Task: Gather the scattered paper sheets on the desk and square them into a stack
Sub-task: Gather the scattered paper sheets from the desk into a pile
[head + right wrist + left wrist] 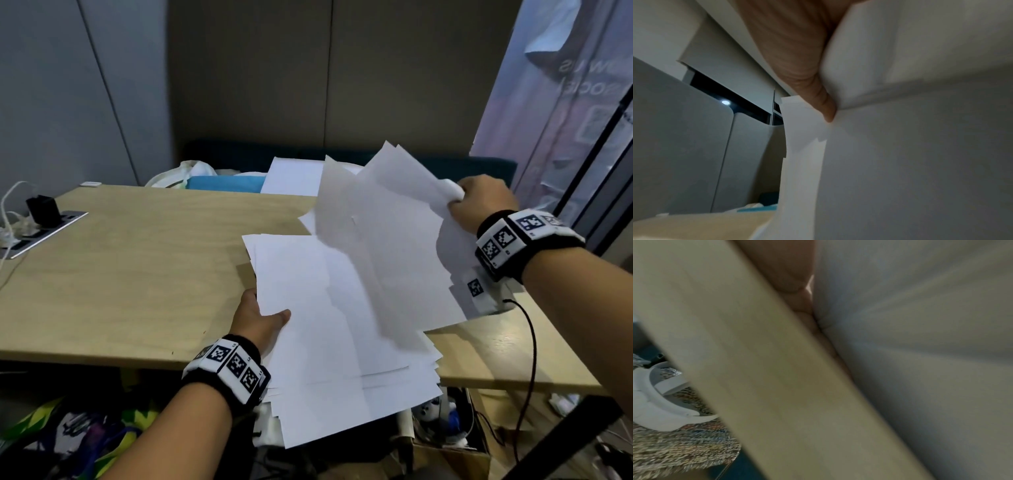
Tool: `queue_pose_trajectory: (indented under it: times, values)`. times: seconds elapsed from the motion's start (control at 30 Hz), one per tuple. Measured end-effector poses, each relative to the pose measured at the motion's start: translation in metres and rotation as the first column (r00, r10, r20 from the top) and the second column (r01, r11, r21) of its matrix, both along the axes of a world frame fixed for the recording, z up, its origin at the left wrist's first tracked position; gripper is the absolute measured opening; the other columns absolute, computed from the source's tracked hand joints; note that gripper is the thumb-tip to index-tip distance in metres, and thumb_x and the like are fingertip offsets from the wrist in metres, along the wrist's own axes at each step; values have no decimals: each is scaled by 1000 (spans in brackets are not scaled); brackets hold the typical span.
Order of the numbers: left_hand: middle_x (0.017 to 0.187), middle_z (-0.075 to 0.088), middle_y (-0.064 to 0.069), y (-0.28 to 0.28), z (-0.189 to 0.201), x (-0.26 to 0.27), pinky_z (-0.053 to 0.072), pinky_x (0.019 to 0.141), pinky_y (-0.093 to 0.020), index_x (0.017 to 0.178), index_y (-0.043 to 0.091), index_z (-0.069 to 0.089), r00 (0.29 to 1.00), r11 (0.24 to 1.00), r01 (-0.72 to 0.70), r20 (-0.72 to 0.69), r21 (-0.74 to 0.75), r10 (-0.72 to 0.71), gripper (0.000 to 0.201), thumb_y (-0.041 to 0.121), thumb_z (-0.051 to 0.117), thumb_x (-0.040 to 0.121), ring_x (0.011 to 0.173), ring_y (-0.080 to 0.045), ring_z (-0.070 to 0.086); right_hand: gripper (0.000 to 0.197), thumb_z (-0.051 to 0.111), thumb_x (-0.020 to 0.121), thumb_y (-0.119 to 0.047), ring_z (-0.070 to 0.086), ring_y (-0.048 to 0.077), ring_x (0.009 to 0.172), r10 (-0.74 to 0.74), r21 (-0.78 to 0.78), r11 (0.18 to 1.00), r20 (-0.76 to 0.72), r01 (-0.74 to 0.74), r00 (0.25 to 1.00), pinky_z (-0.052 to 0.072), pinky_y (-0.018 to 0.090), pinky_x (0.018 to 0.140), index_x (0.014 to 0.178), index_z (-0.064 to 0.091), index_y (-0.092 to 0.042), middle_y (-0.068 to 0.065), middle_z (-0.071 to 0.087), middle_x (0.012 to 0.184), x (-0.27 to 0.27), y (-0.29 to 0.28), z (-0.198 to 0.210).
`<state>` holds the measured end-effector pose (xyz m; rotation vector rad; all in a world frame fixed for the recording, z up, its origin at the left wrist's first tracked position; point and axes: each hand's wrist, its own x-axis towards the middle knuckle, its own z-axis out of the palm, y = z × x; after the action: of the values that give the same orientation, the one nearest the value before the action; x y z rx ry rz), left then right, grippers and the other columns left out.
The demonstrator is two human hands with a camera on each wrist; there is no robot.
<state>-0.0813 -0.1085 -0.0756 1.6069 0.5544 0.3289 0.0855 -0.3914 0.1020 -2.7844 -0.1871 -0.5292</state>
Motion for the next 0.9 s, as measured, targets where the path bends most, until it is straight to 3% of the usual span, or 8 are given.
queue_pose_trajectory:
  times: [0.13, 0.27, 0.33, 0.43, 0.5, 0.63, 0.73, 0.9]
  values:
    - [111, 61, -1, -1, 1, -2, 47, 91, -33, 127, 15, 43, 1000, 1000, 0, 6, 11, 0, 53, 4, 69, 82, 103, -23, 61, 19, 51, 85, -9, 60, 37, 79, 7, 46, 999, 142, -13, 990, 40, 32, 66, 95, 67, -6, 19, 63, 83, -7, -6, 24]
    - [132, 56, 5, 2, 0, -3, 45, 103, -40, 146, 28, 23, 998, 1000, 27, 58, -13, -26, 87, 1, 70, 78, 115, -19, 58, 24, 48, 85, -9, 61, 43, 89, -18, 81, 997, 249, -3, 968, 48, 39, 73, 99, 66, -2, 26, 66, 93, -8, -12, 41]
    - [138, 45, 16, 3, 0, -5, 39, 108, -36, 149, 36, 16, 995, 998, 65, 79, 16, -66, 95, 0, 69, 79, 124, -12, 50, 28, 47, 82, -14, 61, 44, 88, -49, 116, 993, 272, 18, 961, 49, 42, 76, 98, 66, -2, 28, 65, 93, -6, -15, 47]
    - [142, 35, 19, 4, -2, -5, 28, 116, -36, 147, 37, 28, 991, 994, 104, 82, 37, -107, 84, 1, 67, 82, 132, -3, 33, 33, 47, 79, -17, 62, 43, 88, -67, 153, 988, 248, 29, 967, 47, 38, 73, 100, 67, -1, 27, 66, 92, -5, -19, 52]
    - [144, 41, 12, 5, -5, -4, 30, 116, -39, 139, 32, 44, 992, 995, 101, 81, 12, -102, 69, 0, 67, 82, 133, -6, 37, 29, 52, 80, -13, 63, 39, 85, -87, 224, 974, 234, 33, 968, 46, 37, 71, 101, 68, -2, 25, 66, 89, -3, -23, 53]
    - [129, 57, 6, 3, -5, -5, 34, 114, -36, 121, 23, 60, 994, 996, 92, 63, 7, -92, 44, 2, 67, 84, 128, -11, 47, 18, 54, 82, -9, 53, 27, 74, -159, 397, 915, 205, 67, 966, 37, 34, 65, 93, 67, -4, 17, 52, 78, -3, -33, 56]
    - [122, 59, 5, 2, -2, -5, 36, 109, -29, 121, 18, 63, 996, 996, 89, 28, 18, -89, 38, 3, 66, 85, 121, -11, 50, 30, 59, 80, -15, 59, 24, 80, -173, 530, 846, 173, 56, 970, 45, 30, 68, 108, 68, -5, 12, 56, 85, -6, -39, 63]
    - [121, 61, 6, 1, -1, -4, 37, 100, -23, 119, 20, 65, 998, 998, 56, -9, 28, -56, 33, 10, 66, 87, 116, -10, 53, 28, 66, 80, -16, 46, 16, 55, -126, 609, 789, 33, 80, 992, 41, 16, 37, 106, 67, -5, 8, 55, 89, -11, -41, 66]
